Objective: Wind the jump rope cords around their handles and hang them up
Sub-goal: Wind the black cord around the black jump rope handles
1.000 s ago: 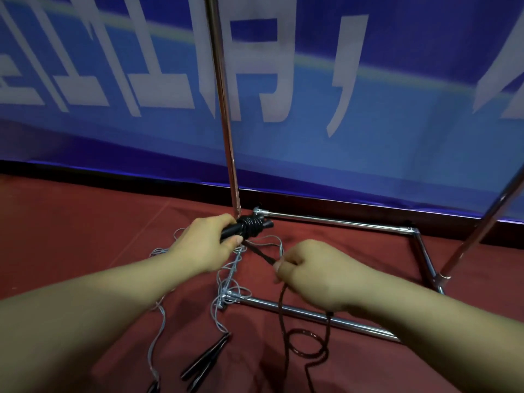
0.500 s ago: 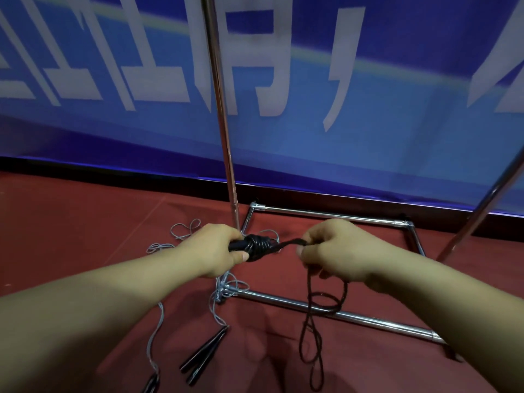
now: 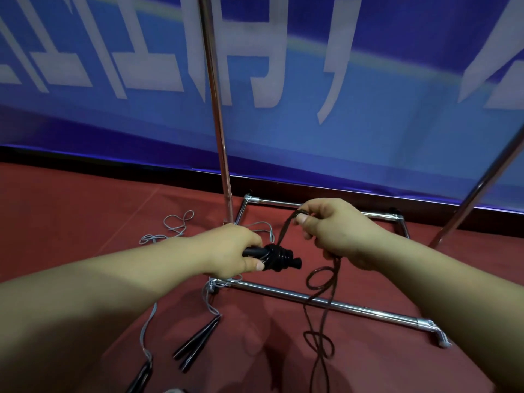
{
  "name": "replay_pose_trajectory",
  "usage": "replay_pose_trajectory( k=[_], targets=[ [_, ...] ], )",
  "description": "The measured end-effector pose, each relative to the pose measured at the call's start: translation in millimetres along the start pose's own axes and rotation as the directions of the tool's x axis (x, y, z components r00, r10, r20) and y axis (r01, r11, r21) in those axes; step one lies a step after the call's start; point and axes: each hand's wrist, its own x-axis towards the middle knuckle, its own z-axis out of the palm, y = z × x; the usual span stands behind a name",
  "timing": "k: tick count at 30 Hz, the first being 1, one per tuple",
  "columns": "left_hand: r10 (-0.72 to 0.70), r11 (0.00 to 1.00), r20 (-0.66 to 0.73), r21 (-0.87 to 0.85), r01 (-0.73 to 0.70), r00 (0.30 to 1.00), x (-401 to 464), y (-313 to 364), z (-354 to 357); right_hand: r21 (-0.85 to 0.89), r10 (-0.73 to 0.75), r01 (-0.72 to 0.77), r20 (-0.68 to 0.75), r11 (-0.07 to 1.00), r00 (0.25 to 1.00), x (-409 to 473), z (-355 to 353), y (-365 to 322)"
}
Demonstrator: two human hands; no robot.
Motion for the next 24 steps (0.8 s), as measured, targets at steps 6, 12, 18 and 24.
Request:
replay_pose_trajectory(
  k=[6, 12, 18, 24],
  targets=[
    [0.129, 0.991, 0.015, -0.017, -0.129, 0.991, -8, 15, -5, -0.421, -0.206, 0.144, -0.105, 0.896, 0.973, 8, -11, 3],
    [0.246, 0.968, 0.065, -0.060, -0.243, 0.967, -23, 32, -13, -0.471, -0.241, 0.178, -0.077, 0.864, 0.968, 14, -24, 12],
    [0.285, 0.952, 0.058, -0.131, -0.275, 0.957, -37, 37, -27, -0.414, -0.262, 0.242, 0.009, 0.877, 0.965, 15, -25, 17],
    [0.358, 0.860, 0.059, -0.410, -0.304, 0.932, -45, 44, -34, -0.339, -0.292, 0.288, 0.042, 0.896, 0.956, 11, -24, 14]
  ],
)
